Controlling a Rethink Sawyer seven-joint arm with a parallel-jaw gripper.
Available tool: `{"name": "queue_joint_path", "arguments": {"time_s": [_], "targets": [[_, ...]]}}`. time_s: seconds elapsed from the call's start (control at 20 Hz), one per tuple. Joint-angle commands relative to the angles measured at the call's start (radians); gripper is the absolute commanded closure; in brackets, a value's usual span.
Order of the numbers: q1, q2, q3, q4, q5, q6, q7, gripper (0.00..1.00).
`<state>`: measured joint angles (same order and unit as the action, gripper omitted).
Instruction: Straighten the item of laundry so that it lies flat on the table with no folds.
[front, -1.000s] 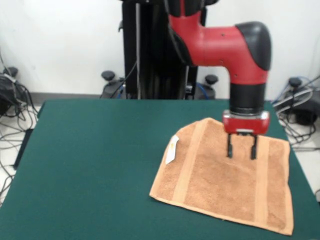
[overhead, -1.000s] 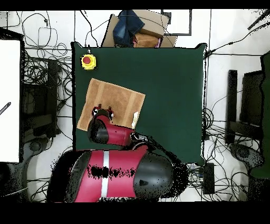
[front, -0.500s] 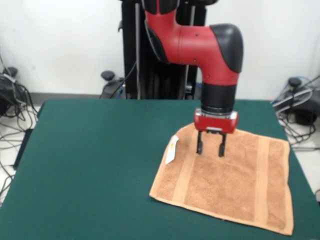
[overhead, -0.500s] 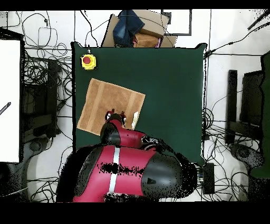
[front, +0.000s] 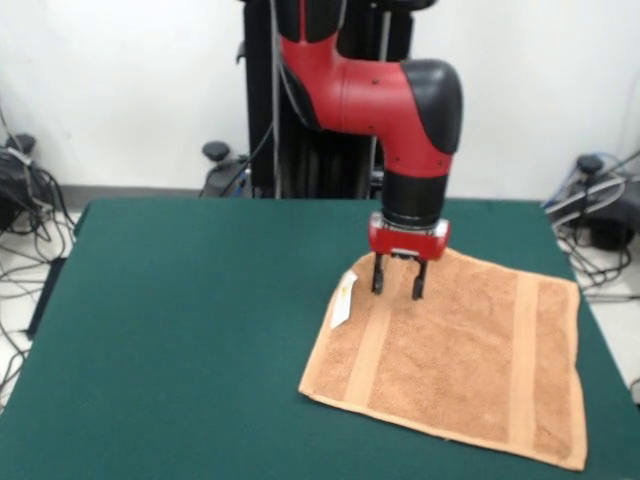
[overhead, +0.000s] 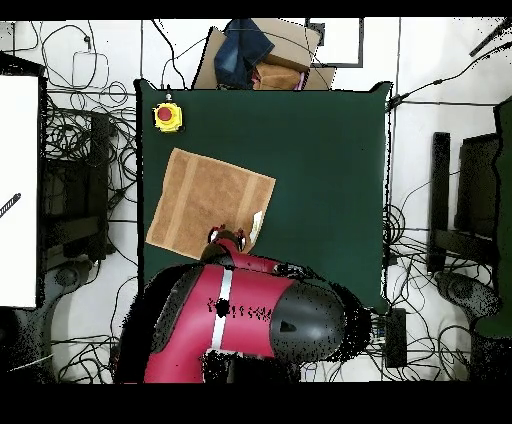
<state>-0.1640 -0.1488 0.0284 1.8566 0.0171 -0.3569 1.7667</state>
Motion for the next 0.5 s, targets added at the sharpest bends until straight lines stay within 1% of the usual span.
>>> {"name": "queue_joint_path", "arguments": {"time_s": [0.05,0.15,0.3,0.5], "targets": [[-0.030,0.077,-0.030,-0.123,-0.072,0.113,0.029,0.00],[-0.031,0.078,-0.039,-0.135,-0.084,0.101,0.037,0.00],[-0.026,0.058,-0.052,-0.126,-0.095,0.075,0.065,0.00],[-0.001,-0.004,-0.078,-0.083,-0.091,0.069,0.092,0.00]]}}
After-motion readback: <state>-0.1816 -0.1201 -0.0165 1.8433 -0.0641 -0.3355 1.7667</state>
